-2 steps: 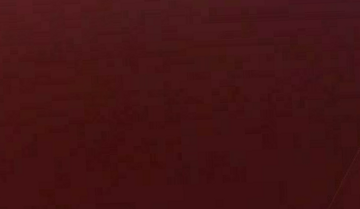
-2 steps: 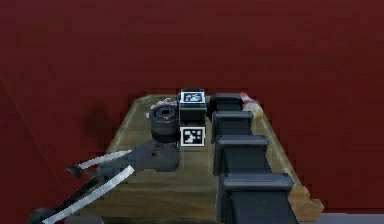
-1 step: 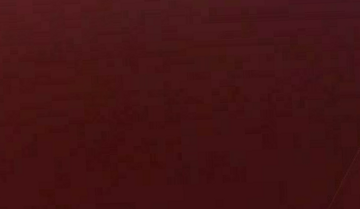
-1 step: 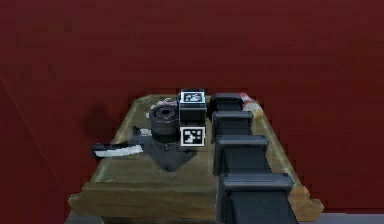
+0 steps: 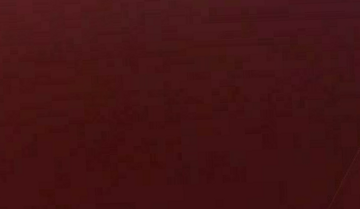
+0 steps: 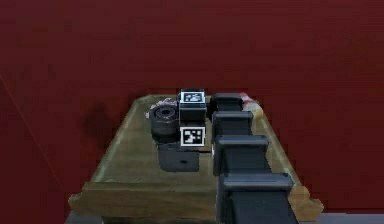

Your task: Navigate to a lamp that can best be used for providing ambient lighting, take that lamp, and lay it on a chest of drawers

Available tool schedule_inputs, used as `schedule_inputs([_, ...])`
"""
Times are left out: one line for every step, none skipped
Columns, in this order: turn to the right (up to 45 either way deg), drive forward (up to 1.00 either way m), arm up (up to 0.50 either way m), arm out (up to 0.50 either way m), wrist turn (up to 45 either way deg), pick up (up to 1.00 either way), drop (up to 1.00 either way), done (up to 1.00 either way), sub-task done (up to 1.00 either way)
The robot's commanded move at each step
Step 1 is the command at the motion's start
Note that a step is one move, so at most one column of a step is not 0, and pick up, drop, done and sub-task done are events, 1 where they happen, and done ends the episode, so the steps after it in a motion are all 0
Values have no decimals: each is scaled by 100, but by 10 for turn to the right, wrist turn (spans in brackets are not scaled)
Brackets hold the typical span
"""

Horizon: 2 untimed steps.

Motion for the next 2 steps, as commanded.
schedule_inputs([0, 0, 0, 0, 90, 0, 0, 0, 0])
schedule_inputs([0, 0, 0, 0, 0, 100, 0, 0, 0])
